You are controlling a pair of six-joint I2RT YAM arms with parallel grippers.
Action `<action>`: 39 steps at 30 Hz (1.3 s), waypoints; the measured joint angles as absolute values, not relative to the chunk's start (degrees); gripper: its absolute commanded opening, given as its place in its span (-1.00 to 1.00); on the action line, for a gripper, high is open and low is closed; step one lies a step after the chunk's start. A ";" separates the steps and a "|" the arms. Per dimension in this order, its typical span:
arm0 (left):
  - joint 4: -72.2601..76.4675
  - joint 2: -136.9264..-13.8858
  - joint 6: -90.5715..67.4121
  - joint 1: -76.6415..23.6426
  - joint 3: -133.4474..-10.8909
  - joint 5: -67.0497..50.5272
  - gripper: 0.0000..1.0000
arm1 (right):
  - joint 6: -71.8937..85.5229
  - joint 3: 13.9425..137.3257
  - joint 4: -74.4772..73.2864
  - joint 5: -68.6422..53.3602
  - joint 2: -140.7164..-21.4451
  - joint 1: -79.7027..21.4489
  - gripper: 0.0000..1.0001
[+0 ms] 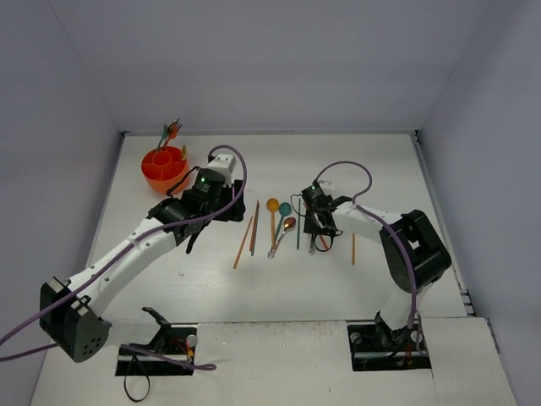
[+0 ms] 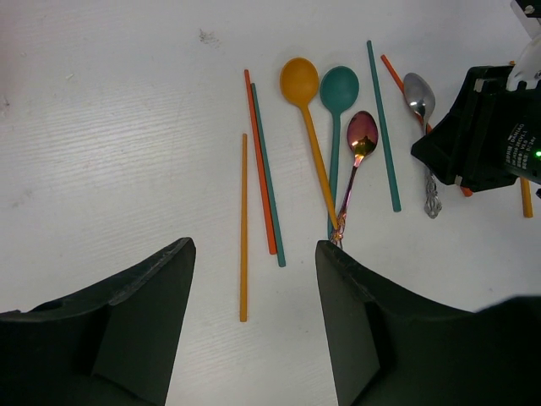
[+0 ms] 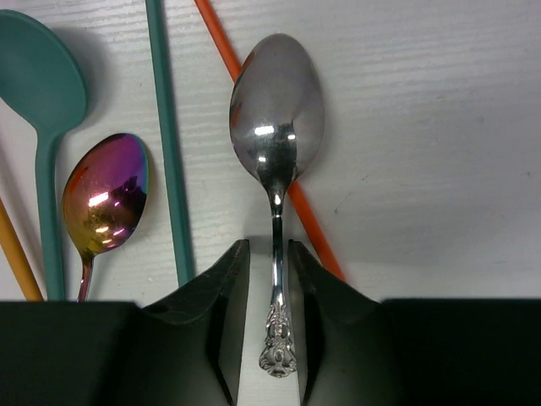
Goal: Sort the eating utensils into containers
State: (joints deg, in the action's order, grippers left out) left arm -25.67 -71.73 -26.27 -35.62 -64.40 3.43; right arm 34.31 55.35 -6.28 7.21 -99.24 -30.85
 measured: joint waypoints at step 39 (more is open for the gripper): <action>-6.22 -76.87 -41.86 -35.51 -71.53 -21.78 0.12 | 13.98 58.31 -0.88 -12.00 -67.70 -39.53 -1.00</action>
State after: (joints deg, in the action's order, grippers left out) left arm -6.22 -76.87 -41.86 -35.51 -71.53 -21.78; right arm 13.98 58.31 -0.88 -12.00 -67.70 -39.53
